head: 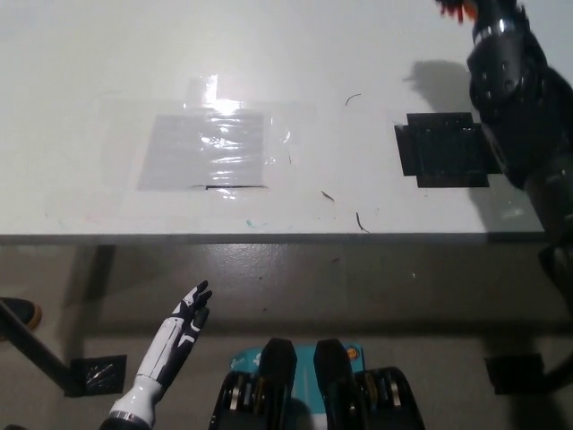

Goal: The robot uses it right hand to pick up an extended orange duster kept in the middle of the desk and presses its handle against the desk to collapse it

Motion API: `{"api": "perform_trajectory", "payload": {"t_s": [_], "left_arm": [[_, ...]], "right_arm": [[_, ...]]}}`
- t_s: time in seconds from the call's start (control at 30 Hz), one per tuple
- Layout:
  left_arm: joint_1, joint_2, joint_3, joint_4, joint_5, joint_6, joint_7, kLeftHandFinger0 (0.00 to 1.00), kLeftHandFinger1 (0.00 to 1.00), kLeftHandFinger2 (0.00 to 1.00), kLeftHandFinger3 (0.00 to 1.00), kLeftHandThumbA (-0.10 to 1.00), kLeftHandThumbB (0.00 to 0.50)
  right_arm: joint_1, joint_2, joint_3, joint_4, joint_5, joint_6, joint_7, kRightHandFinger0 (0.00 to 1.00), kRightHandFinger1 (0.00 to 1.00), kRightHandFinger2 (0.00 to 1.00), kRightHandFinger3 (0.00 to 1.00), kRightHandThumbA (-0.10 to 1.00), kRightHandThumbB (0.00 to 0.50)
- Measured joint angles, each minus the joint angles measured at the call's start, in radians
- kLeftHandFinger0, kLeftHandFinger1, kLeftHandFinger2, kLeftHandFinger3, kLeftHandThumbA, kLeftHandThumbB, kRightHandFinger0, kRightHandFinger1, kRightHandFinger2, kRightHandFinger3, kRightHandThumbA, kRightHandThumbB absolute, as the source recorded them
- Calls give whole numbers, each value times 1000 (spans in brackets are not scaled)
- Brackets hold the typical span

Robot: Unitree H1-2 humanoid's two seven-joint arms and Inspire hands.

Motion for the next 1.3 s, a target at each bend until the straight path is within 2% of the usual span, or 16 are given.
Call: {"api": "perform_trajectory", "payload": {"t_s": [0.03, 0.07, 0.17, 0.2, 0.23, 0.3, 0.33, 0.47, 0.63, 0.77, 0.8, 0.87, 0.9, 0.97, 1.3], "left_arm": [[1, 0, 0, 0, 0, 0, 0, 1000, 1000, 1000, 1000, 1000, 500], [1, 0, 0, 0, 0, 0, 0, 1000, 1000, 1000, 1000, 1000, 500], [-1, 0, 0, 0, 0, 0, 0, 1000, 1000, 1000, 1000, 1000, 500], [0, 0, 0, 0, 0, 0, 0, 1000, 1000, 1000, 1000, 1000, 500], [0, 0, 0, 0, 0, 0, 0, 1000, 1000, 1000, 1000, 1000, 500], [0, 0, 0, 0, 0, 0, 0, 1000, 1000, 1000, 1000, 1000, 500], [0, 0, 0, 0, 0, 0, 0, 1000, 1000, 1000, 1000, 1000, 500], [0, 0, 0, 0, 0, 0, 0, 1000, 1000, 1000, 1000, 1000, 500], [0, 0, 1, 0, 0, 0, 0, 1000, 1000, 1000, 1000, 1000, 500], [2, 0, 0, 0, 0, 0, 0, 1000, 1000, 1000, 1000, 1000, 500], [3, 0, 0, 0, 0, 0, 0, 1000, 1000, 1000, 1000, 1000, 500], [4, 0, 1, -1, 0, 0, 0, 1000, 1000, 1000, 1000, 1000, 500], [5, 0, 1, -1, 0, 0, 0, 1000, 1000, 1000, 1000, 1000, 500], [7, 0, 1, -1, 0, 0, 0, 1000, 1000, 1000, 1000, 1000, 500], [7, 0, 1, -3, 0, 0, 0, 1000, 1000, 1000, 1000, 1000, 500]], "right_arm": [[-4, 5, -18, -9, 9, 0, -5, 0, 161, 572, 543, -100, 162], [-5, 7, -26, -12, 12, -2, -8, 0, 141, 542, 516, -100, 153], [-8, 18, -58, -16, 33, -11, -27, 0, 133, 532, 506, -100, 153], [-8, 19, -62, -16, 35, -11, -29, 0, 103, 487, 448, -100, 161], [-8, 20, -66, -16, 37, -11, -31, 0, 87, 466, 434, -100, 158], [-8, 29, -96, -17, 56, -21, -47, 0, 83, 462, 429, -100, 160], [-8, 33, -101, -18, 62, -25, -53, 0, 71, 453, 431, -100, 139], [-8, 55, -153, -10, 102, -43, -70, 0, 59, 456, 473, -100, 124], [-8, 88, -222, 10, 167, -49, -73, 0, 76, 484, 515, -100, 124], [-7, 105, -266, 38, 208, -53, -67, 0, 79, 481, 507, -100, 123], [-6, 108, -273, 48, 217, -53, -66, 0, 86, 465, 491, -100, 133], [-3, 113, -284, 69, 236, -56, -66, 0, 45, 381, 321, -100, 137], [-3, 115, -285, 79, 241, -57, -67, 0, 27, 361, 269, -100, 136], [0, 120, -287, 99, 251, -57, -70, 0, 31, 363, 234, -100, 123], [13, 134, -285, 146, 286, -96, -72, 0, 1, 337, 257, -100, 116]]}}
